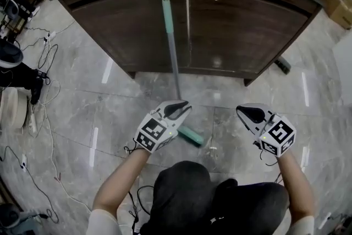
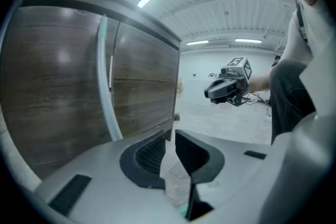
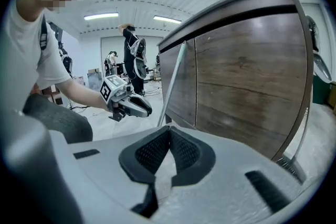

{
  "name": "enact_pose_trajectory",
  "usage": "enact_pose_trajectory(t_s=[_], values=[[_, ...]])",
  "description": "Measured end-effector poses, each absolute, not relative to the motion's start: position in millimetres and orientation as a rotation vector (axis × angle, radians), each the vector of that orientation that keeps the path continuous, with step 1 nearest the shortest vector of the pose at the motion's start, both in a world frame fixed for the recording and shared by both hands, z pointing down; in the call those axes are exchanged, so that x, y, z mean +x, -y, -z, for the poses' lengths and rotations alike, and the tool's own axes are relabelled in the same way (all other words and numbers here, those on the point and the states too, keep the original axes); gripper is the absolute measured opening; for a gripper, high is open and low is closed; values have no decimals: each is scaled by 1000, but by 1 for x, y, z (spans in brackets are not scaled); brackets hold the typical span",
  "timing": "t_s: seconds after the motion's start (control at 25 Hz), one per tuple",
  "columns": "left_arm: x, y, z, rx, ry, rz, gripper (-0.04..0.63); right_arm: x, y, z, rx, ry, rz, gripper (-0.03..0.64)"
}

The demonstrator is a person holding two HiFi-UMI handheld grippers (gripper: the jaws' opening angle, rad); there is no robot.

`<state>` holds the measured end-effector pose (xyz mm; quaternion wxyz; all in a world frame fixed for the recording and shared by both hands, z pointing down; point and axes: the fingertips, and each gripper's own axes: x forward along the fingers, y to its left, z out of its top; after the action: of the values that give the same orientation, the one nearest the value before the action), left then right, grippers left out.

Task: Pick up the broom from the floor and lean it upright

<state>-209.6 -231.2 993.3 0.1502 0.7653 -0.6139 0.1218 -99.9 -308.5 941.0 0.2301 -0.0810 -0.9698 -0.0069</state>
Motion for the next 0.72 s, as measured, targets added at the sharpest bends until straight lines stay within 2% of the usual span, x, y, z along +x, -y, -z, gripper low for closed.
enact_pose_trajectory(t_s=[0.44, 0.72], values=[[-162, 257, -1080, 2313, 1638, -311, 15, -72, 332, -1038, -142, 2674, -158, 2], [-141, 278, -1084, 2348, 1607, -273, 11, -35, 362, -1053, -77, 2657, -167, 2]])
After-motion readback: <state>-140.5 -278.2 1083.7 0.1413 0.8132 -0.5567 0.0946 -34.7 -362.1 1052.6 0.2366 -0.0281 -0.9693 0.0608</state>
